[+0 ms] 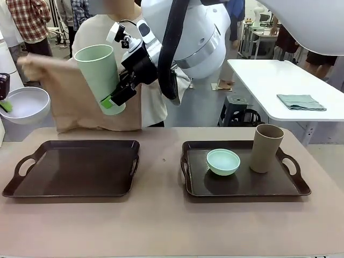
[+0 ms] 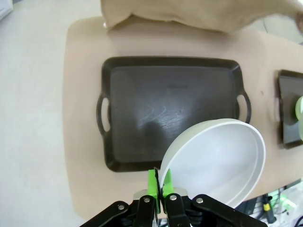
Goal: Set up a tray with a mat and arrange the tableware.
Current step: Place the Picnic Bowl and Reusable plastic cup back onto the Handle tray in front of the human's position.
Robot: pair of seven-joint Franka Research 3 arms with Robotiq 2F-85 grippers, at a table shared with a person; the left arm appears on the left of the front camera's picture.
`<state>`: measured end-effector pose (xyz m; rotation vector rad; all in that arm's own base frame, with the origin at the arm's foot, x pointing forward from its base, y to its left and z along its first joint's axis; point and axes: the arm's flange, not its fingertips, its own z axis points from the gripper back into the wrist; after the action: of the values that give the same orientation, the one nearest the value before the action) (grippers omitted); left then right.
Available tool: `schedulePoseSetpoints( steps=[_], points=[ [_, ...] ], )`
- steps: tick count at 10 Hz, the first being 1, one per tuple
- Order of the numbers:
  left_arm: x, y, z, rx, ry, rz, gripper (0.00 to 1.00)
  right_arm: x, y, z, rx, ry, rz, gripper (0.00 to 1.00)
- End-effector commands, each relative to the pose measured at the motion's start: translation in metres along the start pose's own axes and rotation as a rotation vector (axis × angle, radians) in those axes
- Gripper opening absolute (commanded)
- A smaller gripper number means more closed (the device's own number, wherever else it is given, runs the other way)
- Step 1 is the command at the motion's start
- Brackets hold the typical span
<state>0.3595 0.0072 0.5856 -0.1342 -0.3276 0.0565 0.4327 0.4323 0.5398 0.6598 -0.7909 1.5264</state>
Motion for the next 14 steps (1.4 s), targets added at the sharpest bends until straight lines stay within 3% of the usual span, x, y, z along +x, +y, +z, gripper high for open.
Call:
schedulePoseSetpoints(
  steps=[1,14],
  points=[
    [0.0008,0.0005,0.0011,-0.017,-0.006,-0.014,0.0,-0.0003,-0.0013,0.0005,-0.004,-0.013,0.01,0.21],
    [0.0008,0.0005,0.0011,-0.017,-0.006,-0.014,0.0,-0.0003,-0.0013,0.0005,-0.004,-0.013,0.01,0.21]
  ],
)
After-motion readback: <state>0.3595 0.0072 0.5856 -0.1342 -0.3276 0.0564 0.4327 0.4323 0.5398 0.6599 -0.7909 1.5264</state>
